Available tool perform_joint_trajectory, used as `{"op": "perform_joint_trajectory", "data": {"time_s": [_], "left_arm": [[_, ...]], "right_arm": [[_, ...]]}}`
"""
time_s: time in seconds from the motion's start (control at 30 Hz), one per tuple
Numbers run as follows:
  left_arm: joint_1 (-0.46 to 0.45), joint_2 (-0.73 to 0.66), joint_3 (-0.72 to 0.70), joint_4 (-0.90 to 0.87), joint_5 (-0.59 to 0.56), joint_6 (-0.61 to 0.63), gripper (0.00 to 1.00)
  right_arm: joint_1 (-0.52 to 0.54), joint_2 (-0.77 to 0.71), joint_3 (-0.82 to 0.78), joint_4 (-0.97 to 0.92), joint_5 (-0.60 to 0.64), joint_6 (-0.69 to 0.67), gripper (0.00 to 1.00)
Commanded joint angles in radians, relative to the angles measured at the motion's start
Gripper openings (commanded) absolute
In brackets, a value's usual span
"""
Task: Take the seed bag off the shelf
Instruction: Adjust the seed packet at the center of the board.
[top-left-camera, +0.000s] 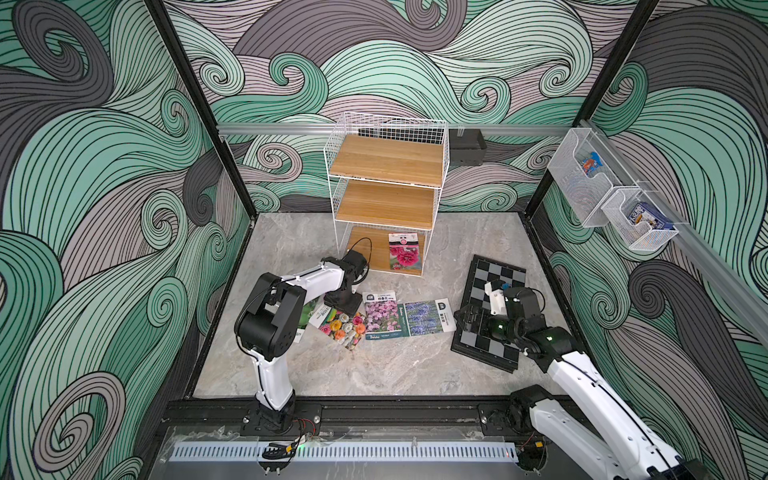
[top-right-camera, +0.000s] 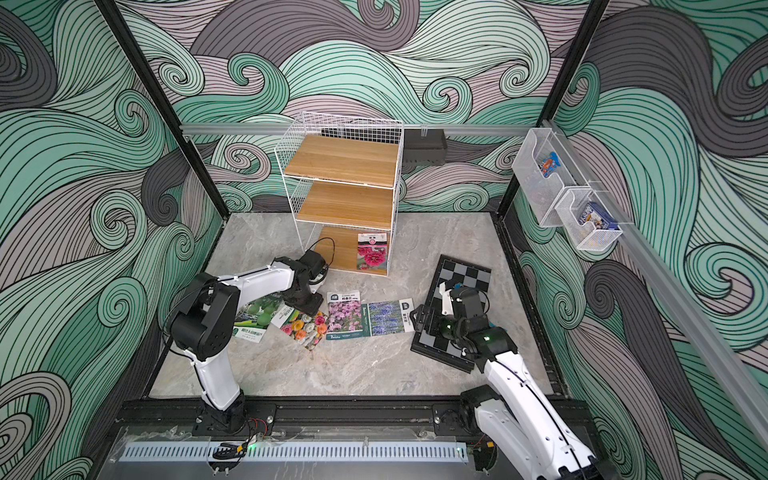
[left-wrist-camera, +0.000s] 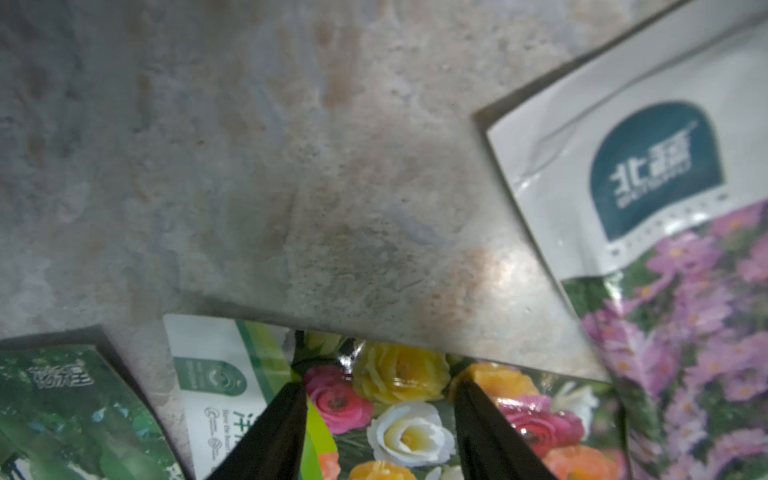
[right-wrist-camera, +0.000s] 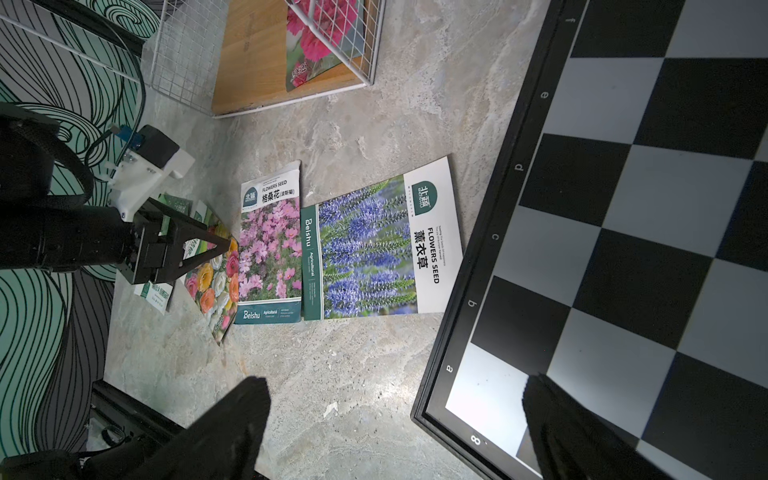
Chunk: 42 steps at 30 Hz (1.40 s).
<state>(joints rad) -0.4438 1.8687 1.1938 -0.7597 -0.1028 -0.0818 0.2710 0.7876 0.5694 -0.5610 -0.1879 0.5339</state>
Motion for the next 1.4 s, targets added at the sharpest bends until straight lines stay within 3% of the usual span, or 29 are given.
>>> {"op": "perform_joint_trajectory", "data": {"time_s": [0.0,0.2,0.47,0.63,0.77,0.83,0.93,1.0,1.13,1.27,1.37], "left_arm": [[0.019,0.048,0.013,-0.101,-0.011,-0.156,0.61],[0.02,0.07,0.054,-0.199,0.009,-0.346,0.61],[0.027,-0.017,-0.008,-0.153,0.057,-0.62,0.62],[0.064,-0.12,-0.183,-0.04,0.118,-0.828,0.62],[0.079,-0.278,-0.384,0.11,0.159,-1.055,0.62],[0.077,-0.346,-0.438,0.162,0.161,-1.1,0.62],[0.072,-0.417,-0.387,0.115,0.115,-1.041,0.64],[0.073,-0.436,-0.306,0.073,0.102,-0.924,0.67],[0.073,-0.422,-0.1,-0.063,0.112,-0.608,0.68],[0.061,-0.381,-0.014,-0.124,0.336,-0.241,0.73],[0.021,-0.352,0.029,-0.243,0.282,-0.106,0.73]], "right_arm": [[0.005,-0.013,0.019,0.01,0.008,-0.011,0.99],[0.005,-0.011,0.027,0.011,0.011,-0.005,0.99],[0.006,-0.013,0.032,0.011,0.01,0.003,0.99],[0.006,-0.027,0.038,0.003,0.01,0.002,0.99],[0.006,-0.041,0.032,-0.003,0.012,0.006,0.99],[0.006,-0.042,0.029,-0.002,0.01,0.011,0.99],[0.005,-0.039,0.035,-0.002,0.01,0.013,0.99],[0.006,-0.038,0.038,-0.002,0.01,0.017,0.99],[0.006,-0.043,0.036,0.0,0.008,0.025,0.99],[0.007,-0.065,0.021,0.001,0.017,0.04,0.99],[0.005,-0.071,0.01,0.005,0.026,0.053,0.99]]}}
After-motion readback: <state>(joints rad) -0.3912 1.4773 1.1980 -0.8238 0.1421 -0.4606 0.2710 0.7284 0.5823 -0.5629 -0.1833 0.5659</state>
